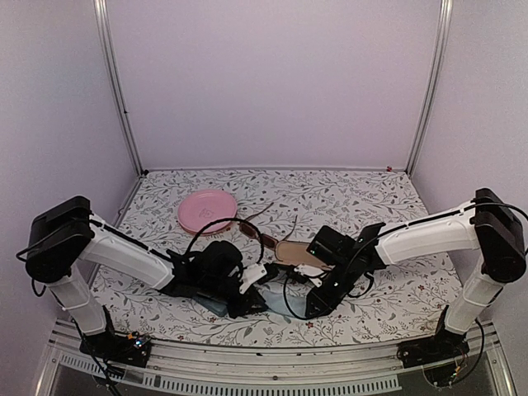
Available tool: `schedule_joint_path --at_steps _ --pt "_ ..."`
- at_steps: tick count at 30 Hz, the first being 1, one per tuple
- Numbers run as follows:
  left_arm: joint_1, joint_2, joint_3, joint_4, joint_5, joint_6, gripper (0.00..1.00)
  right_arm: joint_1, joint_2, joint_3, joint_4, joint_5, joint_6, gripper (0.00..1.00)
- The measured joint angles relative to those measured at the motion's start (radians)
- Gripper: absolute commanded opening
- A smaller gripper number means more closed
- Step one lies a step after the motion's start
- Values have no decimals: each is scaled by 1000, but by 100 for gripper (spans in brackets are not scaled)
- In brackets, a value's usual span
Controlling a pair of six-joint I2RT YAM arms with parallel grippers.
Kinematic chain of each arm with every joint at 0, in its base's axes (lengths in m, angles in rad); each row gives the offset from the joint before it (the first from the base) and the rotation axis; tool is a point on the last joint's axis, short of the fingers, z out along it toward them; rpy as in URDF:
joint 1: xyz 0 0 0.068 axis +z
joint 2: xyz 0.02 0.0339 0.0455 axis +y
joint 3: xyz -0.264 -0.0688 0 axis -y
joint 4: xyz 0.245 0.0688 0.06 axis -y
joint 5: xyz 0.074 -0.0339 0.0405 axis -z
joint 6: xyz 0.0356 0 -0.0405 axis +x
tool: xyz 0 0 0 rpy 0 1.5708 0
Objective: Organize the sunglasses
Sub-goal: Fold the glasses cleaning cloth at the center of the board.
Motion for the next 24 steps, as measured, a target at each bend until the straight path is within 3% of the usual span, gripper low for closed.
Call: schedule_joint_path --at_steps 13,18,24 --pt "-23 -124 -50 -50 -10 -25 34 9 -88 -41 41 -27 40 27" --pt "-20 -152 -53 8 10 -65 33 3 -93 -63 154 -76 89 27" --pt "-10 -70 -53 121 74 -137 31 -8 -70 -125 326 -149 174 26"
